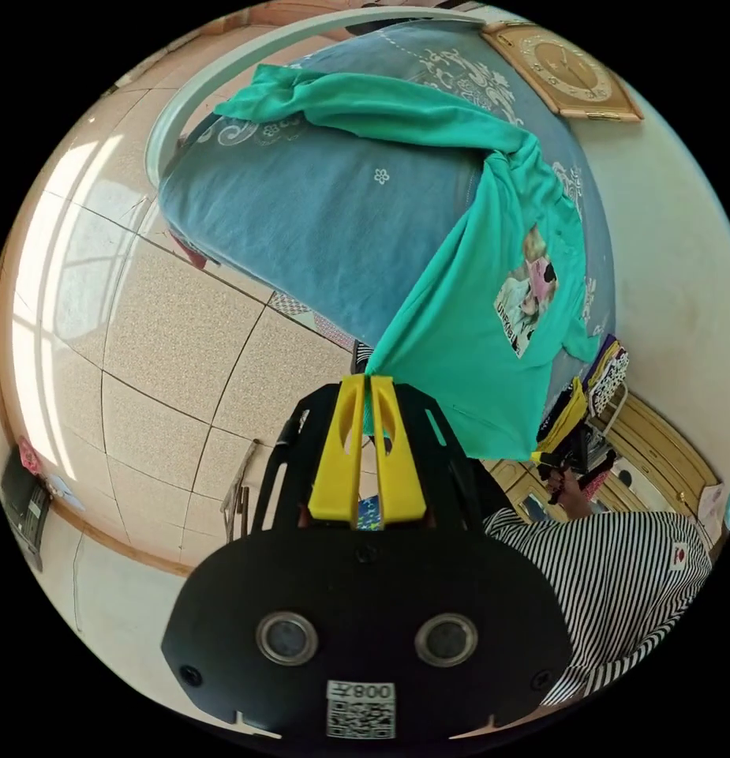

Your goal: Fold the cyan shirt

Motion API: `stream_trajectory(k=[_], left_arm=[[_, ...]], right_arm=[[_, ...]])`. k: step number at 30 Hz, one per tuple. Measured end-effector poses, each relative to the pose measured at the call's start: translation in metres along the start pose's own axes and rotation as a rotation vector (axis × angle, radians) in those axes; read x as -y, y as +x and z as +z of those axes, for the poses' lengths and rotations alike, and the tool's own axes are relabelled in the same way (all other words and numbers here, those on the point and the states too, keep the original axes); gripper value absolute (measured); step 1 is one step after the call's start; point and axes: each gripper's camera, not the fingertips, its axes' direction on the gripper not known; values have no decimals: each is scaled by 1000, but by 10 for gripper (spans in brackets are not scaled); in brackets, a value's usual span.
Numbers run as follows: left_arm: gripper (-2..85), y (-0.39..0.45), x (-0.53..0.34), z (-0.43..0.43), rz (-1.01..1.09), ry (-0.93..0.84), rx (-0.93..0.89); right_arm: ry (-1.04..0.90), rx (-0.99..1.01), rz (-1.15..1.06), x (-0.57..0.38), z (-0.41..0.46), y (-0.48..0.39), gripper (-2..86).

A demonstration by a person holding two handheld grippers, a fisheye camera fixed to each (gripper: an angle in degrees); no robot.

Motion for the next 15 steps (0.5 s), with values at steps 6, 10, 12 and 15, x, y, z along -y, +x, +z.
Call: stream_trajectory(k=[6,10,12,15], left_arm=[[14,28,42,17,-97,-69,178],[18,56,63,-3,-52,-11,200],[23,85,89,-18,39,32,164],[34,132,136,-33,168,77,138]], right_arm=[[-24,-5,191,24,53,38,33],[-8,-131,199,12,45,22,39],[19,-187,212,3,32,14,42],[191,-214,137,-1,-13,-21,49]])
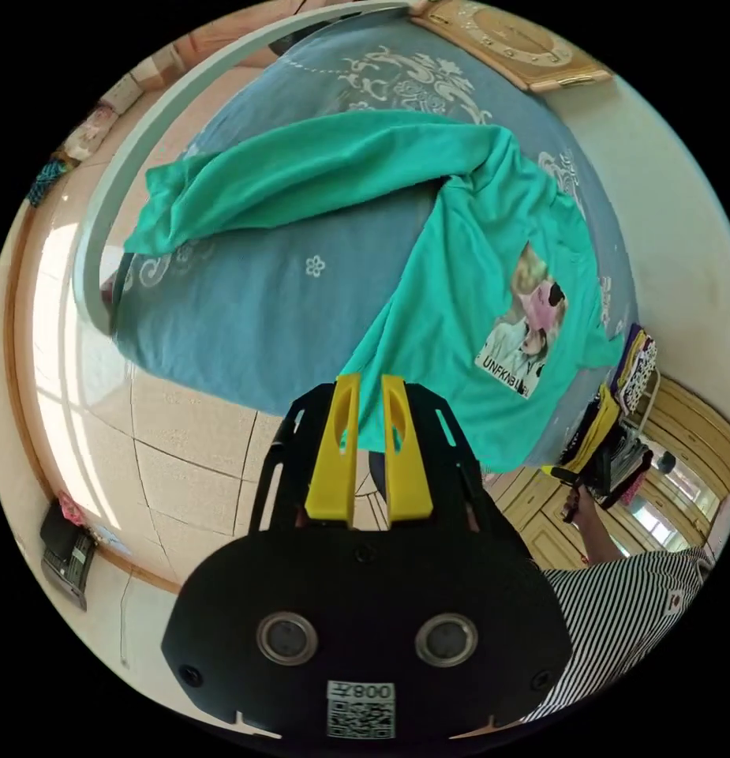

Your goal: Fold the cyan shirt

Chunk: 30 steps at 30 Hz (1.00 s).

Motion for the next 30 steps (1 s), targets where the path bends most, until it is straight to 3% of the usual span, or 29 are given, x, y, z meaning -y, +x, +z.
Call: stream_trajectory(k=[4,10,21,30], left_arm=[[51,55,79,-17,164,49,16],[64,139,190,-49,354,152,73],[34,200,330,-17,270,108,93],[13,233,345,-45,362,232,44]], right_arm=[[231,-154,-217,43,-77,-78,68],[415,-464,-458,119,-147,-188,76],[413,-642,-462,197,-153,-242,61],[489,-631,-476,156,-179,-251,5]])
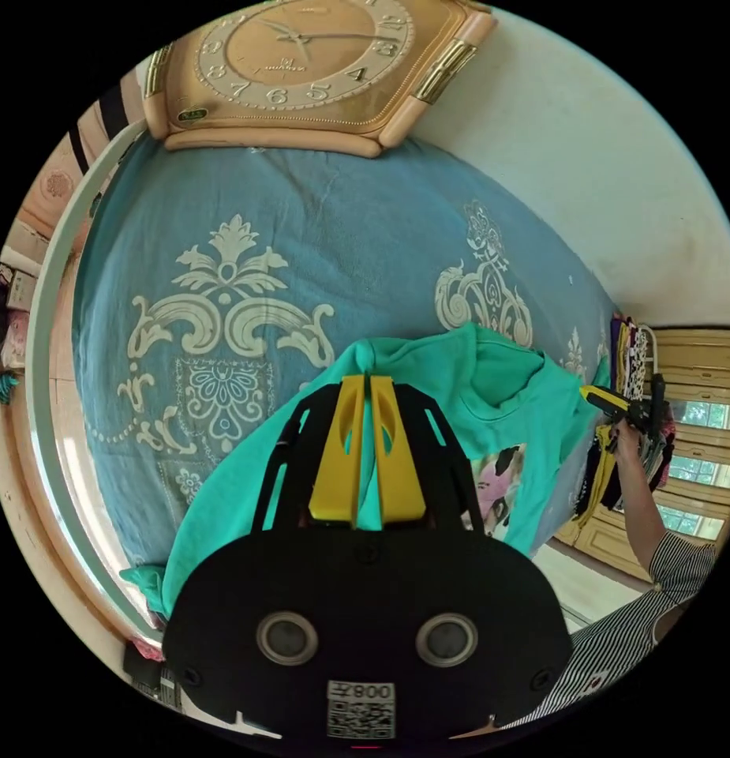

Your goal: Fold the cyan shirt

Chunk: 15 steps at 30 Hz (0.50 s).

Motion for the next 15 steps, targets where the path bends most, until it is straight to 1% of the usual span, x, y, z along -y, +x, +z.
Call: stream_trajectory(k=[3,5,6,8,9,10,12,15], left_arm=[[11,5,9,-15,12,65,-43],[9,9,18,-17,16,93,-38],[9,11,26,-17,20,136,-35],[10,13,40,-5,6,133,-28],[10,15,50,12,7,83,5],[10,16,55,20,-7,55,26],[12,21,66,40,-48,45,24],[16,40,75,44,6,124,-43]], right_arm=[[88,34,13,-17,-41,7,3],[122,32,29,-22,-56,12,3],[131,27,36,-23,-62,15,4],[128,17,41,-19,-60,19,5],[101,11,38,-14,-49,21,6],[28,15,42,-8,-31,24,8],[-28,18,86,-4,-15,32,12],[69,20,161,-9,-30,46,25]])
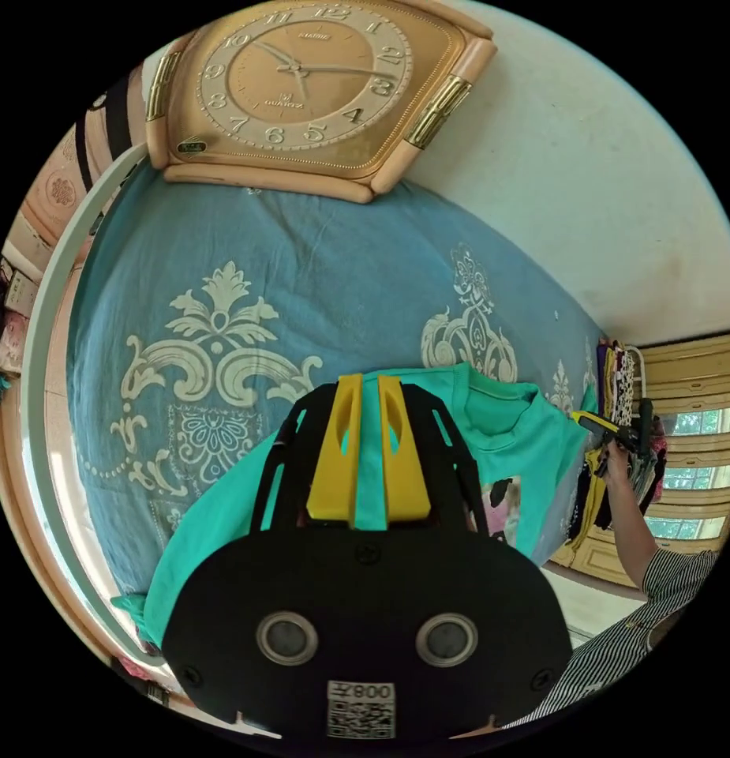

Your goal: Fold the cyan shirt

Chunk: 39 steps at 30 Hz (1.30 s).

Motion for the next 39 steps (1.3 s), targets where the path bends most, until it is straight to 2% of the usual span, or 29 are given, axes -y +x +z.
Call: stream_trajectory(k=[2,4,11,18,22,26,29,33,37,39], left_arm=[[19,18,7,9,75,-2,-10],[24,38,16,26,147,-46,-7],[22,92,43,125,250,-219,113],[4,125,48,163,294,-164,154],[3,137,50,167,277,-81,124],[6,142,52,213,231,-132,172],[7,147,47,235,158,-91,158],[8,164,22,241,141,58,77],[11,192,-6,264,192,74,-32],[13,225,-26,295,269,16,-130]], right_arm=[[63,27,27,1,-14,6,35],[117,123,-47,11,-23,-3,50],[-45,92,-246,57,28,-49,74],[-57,-26,-321,55,39,-46,20],[70,3,-338,53,9,-37,13],[12,5,-356,61,28,-28,16],[-38,43,-274,57,51,0,25],[146,107,-157,19,26,53,37],[286,192,22,-46,4,125,33],[324,211,99,-83,3,152,32]])
